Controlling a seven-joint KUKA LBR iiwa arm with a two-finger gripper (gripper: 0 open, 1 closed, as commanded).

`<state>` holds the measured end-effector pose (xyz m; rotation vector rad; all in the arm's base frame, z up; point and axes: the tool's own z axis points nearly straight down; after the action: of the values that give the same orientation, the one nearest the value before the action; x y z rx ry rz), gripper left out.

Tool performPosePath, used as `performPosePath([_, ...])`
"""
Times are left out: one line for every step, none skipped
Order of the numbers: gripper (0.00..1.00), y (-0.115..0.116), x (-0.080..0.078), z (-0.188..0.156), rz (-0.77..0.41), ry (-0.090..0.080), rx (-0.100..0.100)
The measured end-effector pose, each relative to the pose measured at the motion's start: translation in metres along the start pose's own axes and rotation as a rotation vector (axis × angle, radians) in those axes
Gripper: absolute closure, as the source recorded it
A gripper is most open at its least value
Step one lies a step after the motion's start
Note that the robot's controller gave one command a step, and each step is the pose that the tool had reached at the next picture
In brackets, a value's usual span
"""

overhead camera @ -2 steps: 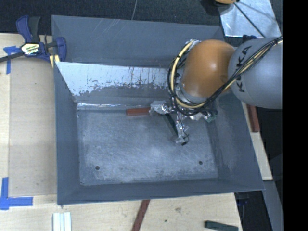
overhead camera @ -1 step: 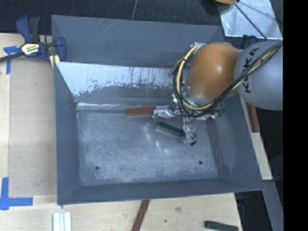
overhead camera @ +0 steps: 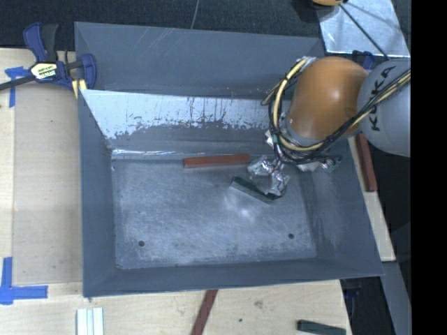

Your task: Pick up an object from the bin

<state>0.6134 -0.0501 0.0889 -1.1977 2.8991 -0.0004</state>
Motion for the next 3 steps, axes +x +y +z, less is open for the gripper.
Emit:
performPosePath([0.00,0.0000,0.0001,0.0000,0.001,0.001,-0.001])
performPosePath([0.00,0.0000,0.0002,0.0000,0.001,0.001,-0.001])
performPosePath([0.00,0.0006,0.0000,0.0004,0.002,0.002,-0.001])
